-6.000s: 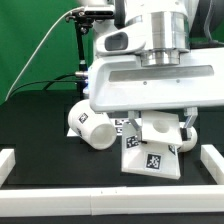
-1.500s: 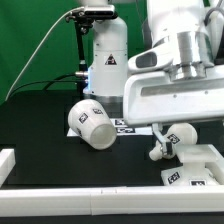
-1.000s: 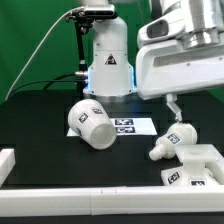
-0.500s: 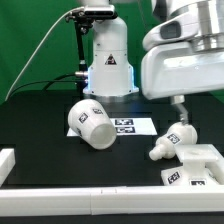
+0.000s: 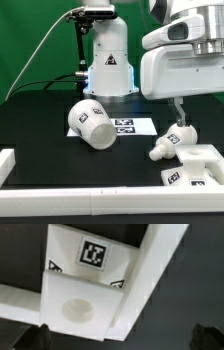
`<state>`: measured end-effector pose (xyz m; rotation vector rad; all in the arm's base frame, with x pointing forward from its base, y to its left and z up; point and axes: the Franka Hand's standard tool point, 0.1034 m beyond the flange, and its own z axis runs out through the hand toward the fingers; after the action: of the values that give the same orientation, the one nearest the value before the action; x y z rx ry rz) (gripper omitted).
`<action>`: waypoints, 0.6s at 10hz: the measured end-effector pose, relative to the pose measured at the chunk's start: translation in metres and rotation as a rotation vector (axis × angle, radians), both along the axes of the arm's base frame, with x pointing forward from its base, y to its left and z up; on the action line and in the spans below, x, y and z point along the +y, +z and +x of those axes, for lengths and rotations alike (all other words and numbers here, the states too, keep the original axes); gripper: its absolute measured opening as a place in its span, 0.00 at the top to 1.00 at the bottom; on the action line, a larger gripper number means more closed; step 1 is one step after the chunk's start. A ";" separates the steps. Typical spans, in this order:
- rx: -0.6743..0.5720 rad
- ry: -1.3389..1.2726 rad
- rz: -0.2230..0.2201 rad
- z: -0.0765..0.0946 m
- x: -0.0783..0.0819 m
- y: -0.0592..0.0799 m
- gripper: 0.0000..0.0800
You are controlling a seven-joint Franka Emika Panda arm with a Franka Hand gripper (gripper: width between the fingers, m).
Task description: Assemble lamp
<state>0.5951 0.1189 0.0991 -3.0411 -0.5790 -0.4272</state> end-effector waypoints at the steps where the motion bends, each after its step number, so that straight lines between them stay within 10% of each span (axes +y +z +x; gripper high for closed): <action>1: 0.002 0.107 -0.038 -0.001 -0.001 -0.002 0.13; 6: 0.071 0.716 -0.241 -0.025 -0.007 -0.011 0.13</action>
Offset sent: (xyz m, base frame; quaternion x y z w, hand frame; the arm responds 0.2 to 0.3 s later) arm -0.0273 -0.0054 0.0030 -0.0129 -0.0633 -0.3479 0.9353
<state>0.5705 0.1114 0.0884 -2.7469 -1.7166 -0.2235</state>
